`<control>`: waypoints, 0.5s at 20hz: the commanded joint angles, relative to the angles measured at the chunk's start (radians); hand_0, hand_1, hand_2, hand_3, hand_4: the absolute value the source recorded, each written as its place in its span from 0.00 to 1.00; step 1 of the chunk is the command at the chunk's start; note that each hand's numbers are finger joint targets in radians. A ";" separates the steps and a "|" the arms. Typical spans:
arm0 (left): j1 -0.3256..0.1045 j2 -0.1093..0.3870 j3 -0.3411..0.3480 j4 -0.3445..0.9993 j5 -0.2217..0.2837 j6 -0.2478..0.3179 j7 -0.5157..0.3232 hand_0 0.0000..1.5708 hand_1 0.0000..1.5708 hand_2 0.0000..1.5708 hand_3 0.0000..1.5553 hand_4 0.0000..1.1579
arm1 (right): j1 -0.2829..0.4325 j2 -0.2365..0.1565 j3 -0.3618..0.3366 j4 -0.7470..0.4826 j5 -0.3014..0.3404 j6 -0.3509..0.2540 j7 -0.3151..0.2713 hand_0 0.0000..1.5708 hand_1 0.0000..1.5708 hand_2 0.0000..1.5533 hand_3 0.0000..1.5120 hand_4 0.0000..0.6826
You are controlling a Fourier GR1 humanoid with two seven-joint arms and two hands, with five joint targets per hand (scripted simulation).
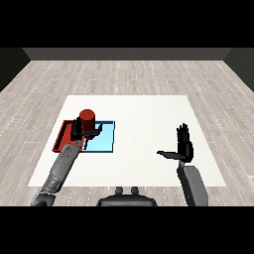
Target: Pick the red can and put it in the red box
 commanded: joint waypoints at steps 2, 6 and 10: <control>-0.117 0.094 0.098 0.240 -0.007 -0.084 0.003 0.98 0.98 0.85 0.93 0.95 | 0.003 0.032 -0.001 0.090 0.000 0.023 -0.045 0.00 0.00 0.00 0.00 0.00; -0.136 0.072 0.143 0.486 -0.031 -0.043 -0.051 1.00 1.00 0.99 0.94 0.95 | 0.006 0.018 0.009 0.099 0.043 0.009 -0.040 0.00 0.00 0.00 0.00 0.00; -0.136 0.124 0.229 0.708 0.009 -0.107 -0.162 1.00 1.00 1.00 0.96 0.94 | -0.003 0.025 -0.018 0.120 0.037 0.021 -0.102 0.00 0.00 0.00 0.00 0.00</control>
